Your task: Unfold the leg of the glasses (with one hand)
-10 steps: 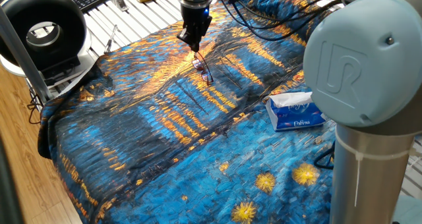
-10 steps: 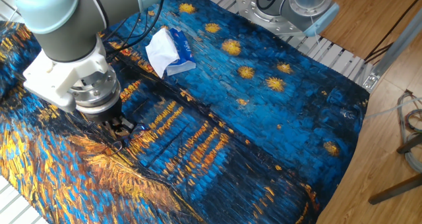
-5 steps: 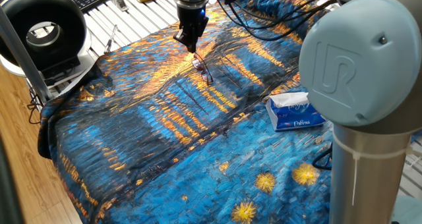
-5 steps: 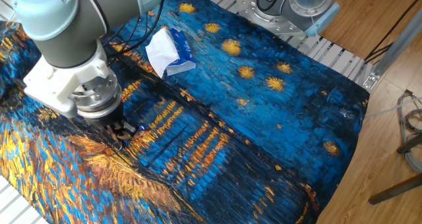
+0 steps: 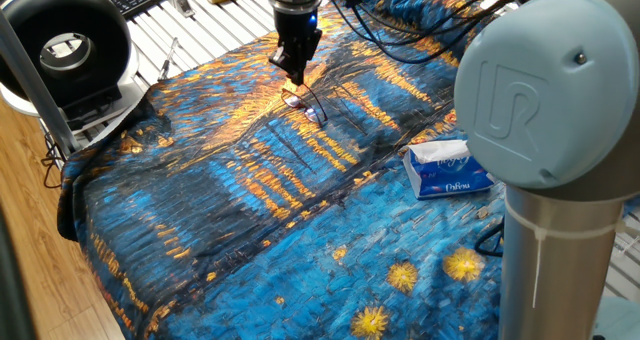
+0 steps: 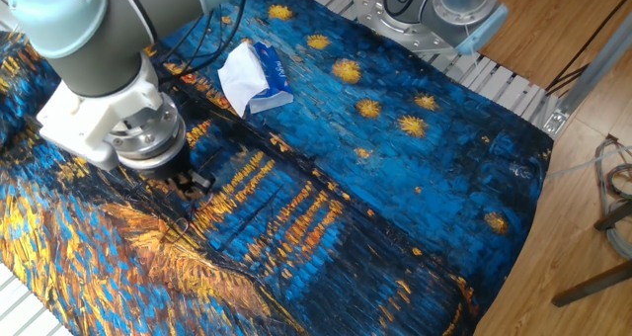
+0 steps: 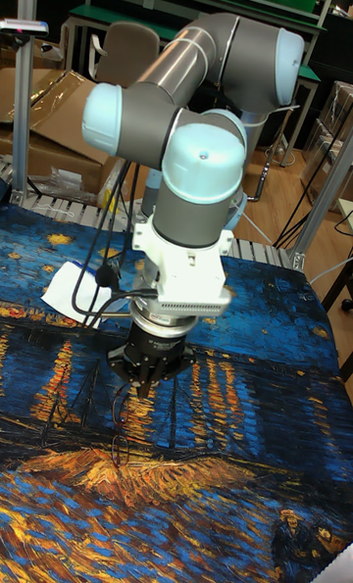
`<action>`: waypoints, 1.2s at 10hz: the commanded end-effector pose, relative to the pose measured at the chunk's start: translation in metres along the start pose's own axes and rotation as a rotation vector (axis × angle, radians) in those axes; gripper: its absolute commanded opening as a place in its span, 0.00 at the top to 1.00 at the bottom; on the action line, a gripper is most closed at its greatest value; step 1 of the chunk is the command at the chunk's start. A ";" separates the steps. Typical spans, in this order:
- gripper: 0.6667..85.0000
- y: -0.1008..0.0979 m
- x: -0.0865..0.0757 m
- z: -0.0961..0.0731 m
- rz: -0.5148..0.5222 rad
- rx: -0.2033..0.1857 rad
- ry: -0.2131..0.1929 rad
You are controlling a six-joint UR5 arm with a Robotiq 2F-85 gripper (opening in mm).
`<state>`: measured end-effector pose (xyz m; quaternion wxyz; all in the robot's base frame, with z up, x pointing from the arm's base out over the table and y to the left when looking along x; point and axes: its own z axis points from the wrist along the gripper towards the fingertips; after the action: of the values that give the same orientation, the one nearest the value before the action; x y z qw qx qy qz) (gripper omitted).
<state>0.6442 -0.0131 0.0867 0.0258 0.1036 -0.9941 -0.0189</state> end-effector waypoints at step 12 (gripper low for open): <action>1.00 0.002 0.051 -0.005 -0.054 -0.072 0.099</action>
<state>0.5942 -0.0239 0.0922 0.0782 0.1282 -0.9876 -0.0454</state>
